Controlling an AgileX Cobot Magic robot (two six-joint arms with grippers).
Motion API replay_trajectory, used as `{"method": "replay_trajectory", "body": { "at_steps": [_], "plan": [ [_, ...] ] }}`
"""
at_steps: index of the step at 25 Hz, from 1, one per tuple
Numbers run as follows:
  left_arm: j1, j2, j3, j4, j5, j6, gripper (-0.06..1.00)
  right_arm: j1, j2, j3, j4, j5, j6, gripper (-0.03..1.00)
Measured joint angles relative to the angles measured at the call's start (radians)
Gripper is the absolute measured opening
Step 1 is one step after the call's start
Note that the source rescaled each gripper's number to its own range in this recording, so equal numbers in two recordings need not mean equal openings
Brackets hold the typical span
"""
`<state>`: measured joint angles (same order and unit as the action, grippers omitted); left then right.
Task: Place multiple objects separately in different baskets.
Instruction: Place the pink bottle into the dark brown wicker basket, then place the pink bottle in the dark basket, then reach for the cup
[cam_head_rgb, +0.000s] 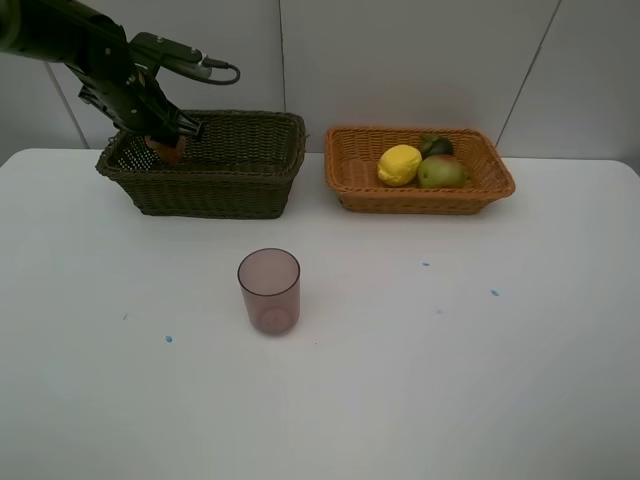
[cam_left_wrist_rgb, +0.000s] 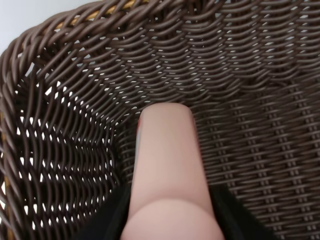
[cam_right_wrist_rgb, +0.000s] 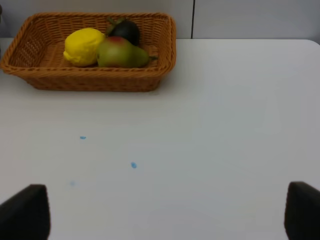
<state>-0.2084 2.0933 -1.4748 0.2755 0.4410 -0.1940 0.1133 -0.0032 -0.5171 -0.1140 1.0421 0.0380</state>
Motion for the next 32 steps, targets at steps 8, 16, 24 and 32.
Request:
{"method": "replay_trajectory", "body": {
  "at_steps": [8, 16, 24, 32],
  "plan": [
    [0.0, 0.0, 0.0, 0.0, -0.014, 0.016, 0.94, 0.0, 0.0, 0.0, 0.0, 0.0, 0.0, 1.0],
    [0.0, 0.0, 0.0, 0.0, 0.011, 0.019, 0.98, 0.0, 0.0, 0.0, -0.001, 0.0, 0.0, 1.0],
    [0.0, 0.0, 0.0, 0.0, 0.012, 0.019, 0.98, 0.0, 0.0, 0.0, -0.001, 0.0, 0.0, 1.0],
    [0.0, -0.06, 0.0, -0.006, 0.055, 0.019, 0.98, 0.0, 0.0, 0.0, -0.001, 0.0, 0.0, 1.0]
  ]
}}
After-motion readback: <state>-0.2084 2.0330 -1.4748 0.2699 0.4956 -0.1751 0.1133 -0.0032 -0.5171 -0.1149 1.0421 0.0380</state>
